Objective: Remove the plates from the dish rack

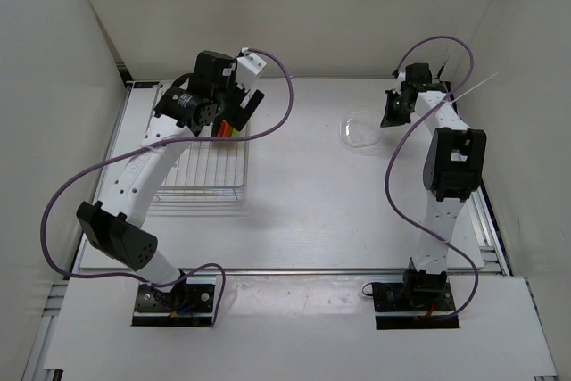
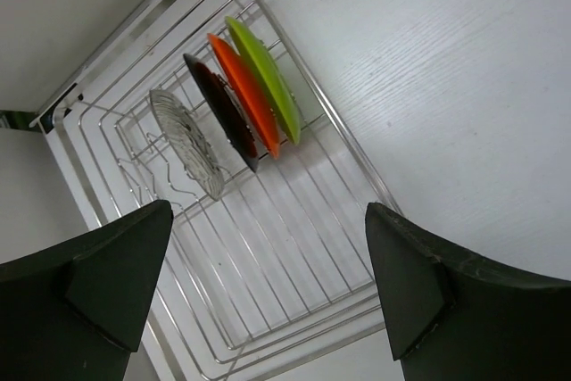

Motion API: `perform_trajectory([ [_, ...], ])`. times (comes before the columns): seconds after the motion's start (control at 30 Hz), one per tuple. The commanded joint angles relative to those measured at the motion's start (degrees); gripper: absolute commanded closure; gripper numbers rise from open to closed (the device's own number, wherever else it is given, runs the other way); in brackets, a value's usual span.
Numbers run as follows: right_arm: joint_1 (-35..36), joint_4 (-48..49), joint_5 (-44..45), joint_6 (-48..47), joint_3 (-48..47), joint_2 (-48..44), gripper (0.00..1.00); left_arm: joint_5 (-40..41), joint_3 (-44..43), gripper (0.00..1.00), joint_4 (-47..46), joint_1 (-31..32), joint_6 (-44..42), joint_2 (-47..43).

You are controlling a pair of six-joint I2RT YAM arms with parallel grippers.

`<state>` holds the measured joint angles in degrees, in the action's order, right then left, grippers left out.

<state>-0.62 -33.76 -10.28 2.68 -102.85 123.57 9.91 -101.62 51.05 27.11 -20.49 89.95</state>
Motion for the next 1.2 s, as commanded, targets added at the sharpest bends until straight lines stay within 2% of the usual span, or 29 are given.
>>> perform_trajectory([
  [0.0, 0.0, -1.3, 1.7, -1.4, -4.4, 0.6, 1.00, -4.3, -0.1, 0.00, 0.3, -0.1, 2.2, -2.6],
  [0.07, 0.0, -1.3, 2.2, -1.4, -4.4, 1.3, 1.00, -4.3, -0.1, 0.00, 0.3, -0.1, 2.7, -2.6],
  [0.33, -0.5, -1.8, 3.5, -1.4, -5.0, 3.0, 0.89, -3.1, 4.3, 0.00, -2.1, -0.1, 2.7, -4.2],
  [0.53, -0.5, -2.4, 4.6, -2.0, -6.8, 4.9, 0.86, -3.1, 6.1, 0.00, -2.7, -0.1, 2.7, -4.7],
  [0.63, -0.5, -2.9, 5.1, -2.5, -8.2, 6.1, 0.86, -2.5, 8.2, 0.00, -4.2, -1.2, 2.7, -5.2],
  [0.67, -0.5, -2.9, 5.1, -2.5, -8.2, 6.1, 0.82, -2.5, 8.8, 0.00, -4.9, -1.9, 2.7, -5.2],
  [0.77, -0.5, -3.4, 5.1, -2.5, -8.8, 6.6, 0.81, -2.5, 11.0, 0.00, -6.3, -3.0, 3.3, -6.4],
  [0.87, -0.5, -3.4, 5.1, -2.5, -8.8, 7.1, 0.71, -3.1, 11.7, 0.00, -6.9, -3.6, 3.8, -6.5],
  [1.0, -0.5, -3.4, 5.1, -2.5, -9.3, 6.3, 0.68, -3.1, 13.4, 0.00, -8.8, -6.1, 3.8, -7.6],
  [1.17, -1.7, -3.4, 4.5, -0.7, -8.8, 1.2, 0.53, -3.1, 13.4, 0.00, -11.1, -9.5, 7.7, -8.1],
])
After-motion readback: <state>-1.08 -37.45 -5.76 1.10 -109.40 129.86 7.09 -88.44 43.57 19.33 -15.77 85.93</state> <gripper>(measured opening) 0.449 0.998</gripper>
